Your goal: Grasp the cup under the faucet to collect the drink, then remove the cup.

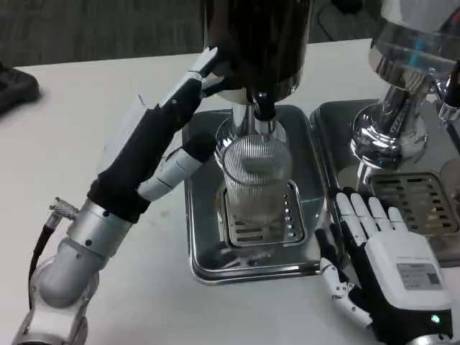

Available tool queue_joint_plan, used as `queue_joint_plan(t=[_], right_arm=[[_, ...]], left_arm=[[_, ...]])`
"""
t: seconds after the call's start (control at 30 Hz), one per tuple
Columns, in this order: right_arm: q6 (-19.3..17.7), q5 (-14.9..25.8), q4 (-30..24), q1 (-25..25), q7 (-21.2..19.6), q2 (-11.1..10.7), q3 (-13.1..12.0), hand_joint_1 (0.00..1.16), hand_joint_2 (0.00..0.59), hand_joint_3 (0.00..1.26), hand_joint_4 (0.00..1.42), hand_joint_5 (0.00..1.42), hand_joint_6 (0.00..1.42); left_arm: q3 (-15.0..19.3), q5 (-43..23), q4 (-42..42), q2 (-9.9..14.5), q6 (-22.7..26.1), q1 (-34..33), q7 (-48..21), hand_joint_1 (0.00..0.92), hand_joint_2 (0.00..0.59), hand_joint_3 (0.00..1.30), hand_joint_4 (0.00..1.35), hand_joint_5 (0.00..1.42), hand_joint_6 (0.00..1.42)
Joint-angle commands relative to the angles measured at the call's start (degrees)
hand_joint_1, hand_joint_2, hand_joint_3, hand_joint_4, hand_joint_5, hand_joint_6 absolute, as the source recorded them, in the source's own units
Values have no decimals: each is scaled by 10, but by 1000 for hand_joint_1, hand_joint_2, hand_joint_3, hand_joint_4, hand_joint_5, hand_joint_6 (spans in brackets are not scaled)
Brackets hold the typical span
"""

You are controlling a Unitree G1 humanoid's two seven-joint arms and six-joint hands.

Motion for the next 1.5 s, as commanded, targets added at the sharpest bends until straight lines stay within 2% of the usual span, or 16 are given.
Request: queue_joint_plan(t=[0.03, 0.3, 0.43, 0.57, 0.7, 1.13, 1.5], right_arm=[[0, 1, 3, 1, -10, 0, -3, 0, 495, 0, 0, 0, 0], [2, 1, 4, 2, -10, 4, -3, 0, 495, 0, 0, 0, 0], [0, 2, 9, -4, -7, 4, -2, 0, 495, 0, 0, 0, 0], [-1, 5, 10, -5, -7, 5, -2, 0, 495, 0, 0, 0, 0], [-1, 5, 11, -6, -6, 5, -2, 0, 495, 0, 0, 0, 0], [1, 8, 10, -5, -5, 5, -3, 0, 495, 0, 0, 0, 0], [2, 6, 7, -2, -3, 5, 0, 0, 495, 0, 0, 0, 0]], left_arm=[[1, -4, -5, -11, 27, -33, -47, 0, 121, 115, 0, 183, 118], [7, 4, -11, -30, 39, -55, -83, 0, 127, 119, 0, 175, 105], [4, 69, -35, -13, 18, -57, -65, 0, 131, 153, 0, 200, 130], [5, 101, -50, -7, 15, -54, -48, 0, 137, 184, 0, 226, 150], [2, 148, -66, 11, 5, -48, -21, 0, 138, 212, 4, 240, 169], [-19, 245, -108, 56, -5, -37, 37, 0, 142, 264, 27, 265, 192], [-49, 319, -152, 79, 0, -34, 83, 0, 168, 280, 35, 269, 195]])
